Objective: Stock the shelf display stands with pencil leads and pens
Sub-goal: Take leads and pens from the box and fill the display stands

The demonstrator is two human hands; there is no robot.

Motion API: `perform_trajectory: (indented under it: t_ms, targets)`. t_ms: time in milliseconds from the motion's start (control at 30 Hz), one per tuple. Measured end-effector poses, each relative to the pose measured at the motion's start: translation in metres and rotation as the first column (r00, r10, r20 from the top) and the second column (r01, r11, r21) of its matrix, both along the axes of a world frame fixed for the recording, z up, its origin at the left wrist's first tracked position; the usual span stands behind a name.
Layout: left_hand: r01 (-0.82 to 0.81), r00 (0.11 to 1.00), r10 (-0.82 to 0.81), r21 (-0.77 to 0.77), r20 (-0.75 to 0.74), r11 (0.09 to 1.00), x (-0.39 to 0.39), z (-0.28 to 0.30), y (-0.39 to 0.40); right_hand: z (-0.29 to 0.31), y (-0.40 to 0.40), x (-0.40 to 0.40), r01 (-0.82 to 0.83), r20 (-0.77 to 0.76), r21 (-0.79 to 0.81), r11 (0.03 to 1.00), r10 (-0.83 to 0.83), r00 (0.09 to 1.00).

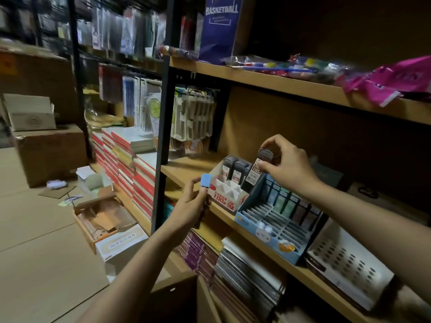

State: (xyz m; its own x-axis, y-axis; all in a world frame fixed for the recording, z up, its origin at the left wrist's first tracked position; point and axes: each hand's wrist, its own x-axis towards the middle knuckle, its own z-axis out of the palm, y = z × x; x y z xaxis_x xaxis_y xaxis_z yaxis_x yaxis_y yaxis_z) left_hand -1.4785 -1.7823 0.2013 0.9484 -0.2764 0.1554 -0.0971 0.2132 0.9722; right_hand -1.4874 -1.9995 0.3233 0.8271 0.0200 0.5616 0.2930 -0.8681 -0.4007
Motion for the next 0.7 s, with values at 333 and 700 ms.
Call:
perform_trajectory:
  t_ms: [333,700]
  targets:
    - [-0.081,0.997,0.08,-0.054,-0.016,0.995,0.022,-0.008,0.016,-0.02,0.044,0.085,0.029,-0.016,0.0,1.0,-0.029,0.999]
    - [-0.11,0.992,0.105,-0.085,-0.069,0.99,0.024,-0.016,0.008,-0.043,0.05,0.118,0.111,-0.101,-0.164,0.98,-0.129,0.987]
